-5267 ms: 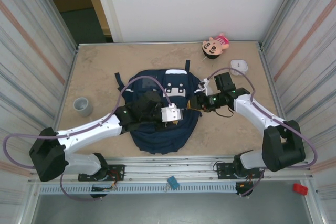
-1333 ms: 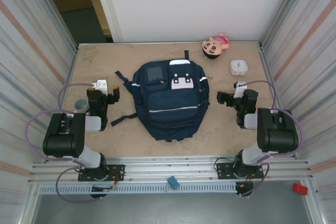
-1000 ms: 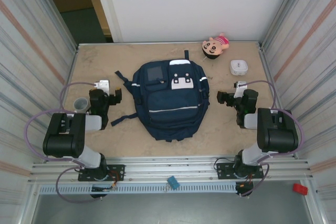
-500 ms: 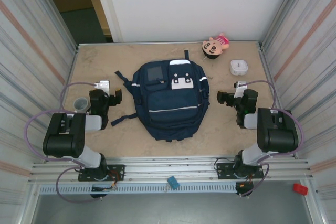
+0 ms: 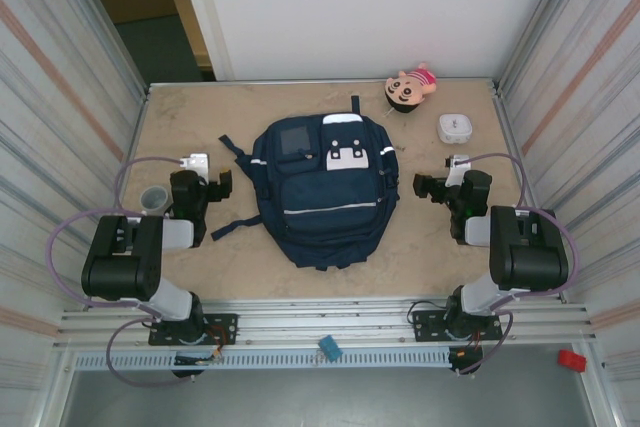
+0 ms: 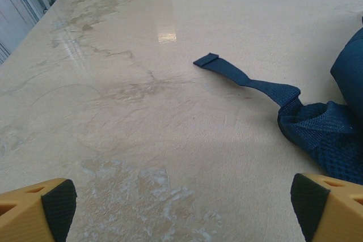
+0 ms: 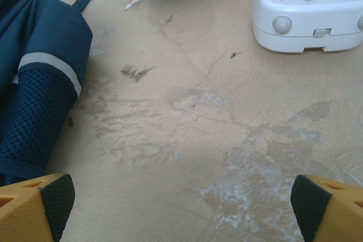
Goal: Pack books, pencil case, and school supplies into a backpack
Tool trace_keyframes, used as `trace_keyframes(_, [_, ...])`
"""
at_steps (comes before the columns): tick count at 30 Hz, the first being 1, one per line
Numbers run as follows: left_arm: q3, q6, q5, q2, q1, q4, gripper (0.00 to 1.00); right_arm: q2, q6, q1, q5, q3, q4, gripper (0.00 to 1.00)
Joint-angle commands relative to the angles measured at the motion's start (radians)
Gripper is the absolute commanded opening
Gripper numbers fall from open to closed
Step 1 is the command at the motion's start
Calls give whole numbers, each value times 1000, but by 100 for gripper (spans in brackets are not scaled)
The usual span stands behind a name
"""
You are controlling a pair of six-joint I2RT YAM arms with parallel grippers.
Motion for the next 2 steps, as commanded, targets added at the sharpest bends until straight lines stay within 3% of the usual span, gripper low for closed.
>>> trace_keyframes(1, [3,-13,11,-9,-6,9,99,-3,10,4,2,20,21,99])
trace_keyframes(2, [2,-10,10,-7,-7,10,99,-2,9,5,1,19,21,99])
